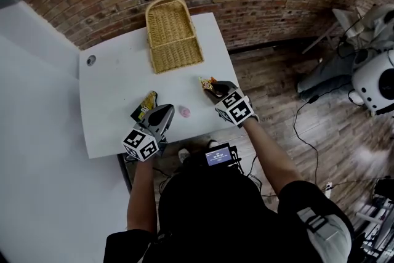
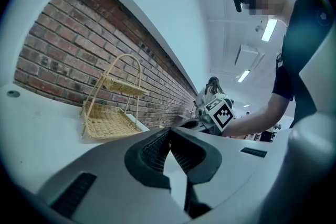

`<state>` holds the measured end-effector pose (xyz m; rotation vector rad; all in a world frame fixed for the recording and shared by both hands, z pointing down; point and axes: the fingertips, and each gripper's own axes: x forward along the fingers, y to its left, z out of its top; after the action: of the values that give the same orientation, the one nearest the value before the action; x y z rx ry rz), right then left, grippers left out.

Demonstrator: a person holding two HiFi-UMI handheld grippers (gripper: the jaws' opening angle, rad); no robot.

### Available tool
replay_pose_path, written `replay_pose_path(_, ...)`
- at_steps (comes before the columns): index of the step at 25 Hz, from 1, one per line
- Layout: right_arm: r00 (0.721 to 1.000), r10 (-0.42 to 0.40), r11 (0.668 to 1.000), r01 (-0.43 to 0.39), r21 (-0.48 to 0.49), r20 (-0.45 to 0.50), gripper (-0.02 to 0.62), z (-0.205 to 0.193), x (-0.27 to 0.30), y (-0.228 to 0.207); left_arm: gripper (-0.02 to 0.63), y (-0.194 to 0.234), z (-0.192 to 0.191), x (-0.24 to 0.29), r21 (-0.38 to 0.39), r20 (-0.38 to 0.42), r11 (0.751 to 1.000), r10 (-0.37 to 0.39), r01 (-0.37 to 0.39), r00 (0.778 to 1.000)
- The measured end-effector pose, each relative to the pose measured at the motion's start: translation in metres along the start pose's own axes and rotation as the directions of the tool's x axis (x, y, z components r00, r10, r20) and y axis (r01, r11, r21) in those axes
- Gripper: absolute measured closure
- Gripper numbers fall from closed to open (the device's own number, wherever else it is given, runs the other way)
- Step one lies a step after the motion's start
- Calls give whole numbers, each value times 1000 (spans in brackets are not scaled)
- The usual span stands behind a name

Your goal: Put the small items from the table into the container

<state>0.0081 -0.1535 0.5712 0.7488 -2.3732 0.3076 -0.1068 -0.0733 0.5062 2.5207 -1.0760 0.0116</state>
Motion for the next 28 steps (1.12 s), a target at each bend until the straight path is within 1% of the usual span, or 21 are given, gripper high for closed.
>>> replay_pose_path(9,1000,23,1000,-22,-13,11,495,21,30,-13,597,24,14,15,10,-8,1000,8,-8,1000)
replay_pose_path(20,999,44,999,-44,-18,28,495,50,73,-44,597,56,29,41,20,-26,1000,11,-11,1000)
replay_pose_path(28,998,58,998,-57,-18,25,495,61,102,-57,597,74,34,54,18,-27,1000,17,-17,999)
